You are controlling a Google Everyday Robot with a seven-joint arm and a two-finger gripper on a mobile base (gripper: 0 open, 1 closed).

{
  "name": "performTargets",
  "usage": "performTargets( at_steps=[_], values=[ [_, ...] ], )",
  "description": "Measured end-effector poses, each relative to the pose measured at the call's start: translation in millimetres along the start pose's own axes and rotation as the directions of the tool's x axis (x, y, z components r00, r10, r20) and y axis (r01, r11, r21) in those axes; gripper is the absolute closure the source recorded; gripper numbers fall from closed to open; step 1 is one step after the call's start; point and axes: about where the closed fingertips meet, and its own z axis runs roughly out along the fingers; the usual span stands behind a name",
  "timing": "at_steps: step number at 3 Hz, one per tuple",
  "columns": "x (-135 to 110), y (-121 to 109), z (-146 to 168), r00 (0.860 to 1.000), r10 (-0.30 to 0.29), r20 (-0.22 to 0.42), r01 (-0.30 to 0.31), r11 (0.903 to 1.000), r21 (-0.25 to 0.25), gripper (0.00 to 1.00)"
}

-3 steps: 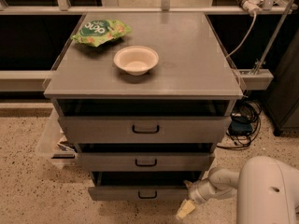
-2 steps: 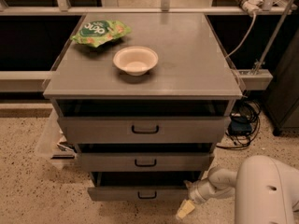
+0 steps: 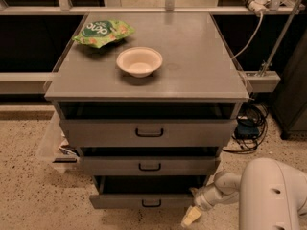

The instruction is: Open bottom drawer

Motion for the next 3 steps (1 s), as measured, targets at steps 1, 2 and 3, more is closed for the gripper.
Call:
performTargets(
  at_steps=[1,2,3],
  values=[
    [8.7,11.4,1.5,0.999,0.026,-0.035,-0.027,0.9984,-0.049,0.0],
    [8.7,11.4,1.4,0.999,0.026,-0.035,-0.027,0.9984,-0.049,0.0],
    [8.3,10.8,4.6,0.999,0.031,-0.034,-0.033,0.997,-0.07,0.0]
  ],
)
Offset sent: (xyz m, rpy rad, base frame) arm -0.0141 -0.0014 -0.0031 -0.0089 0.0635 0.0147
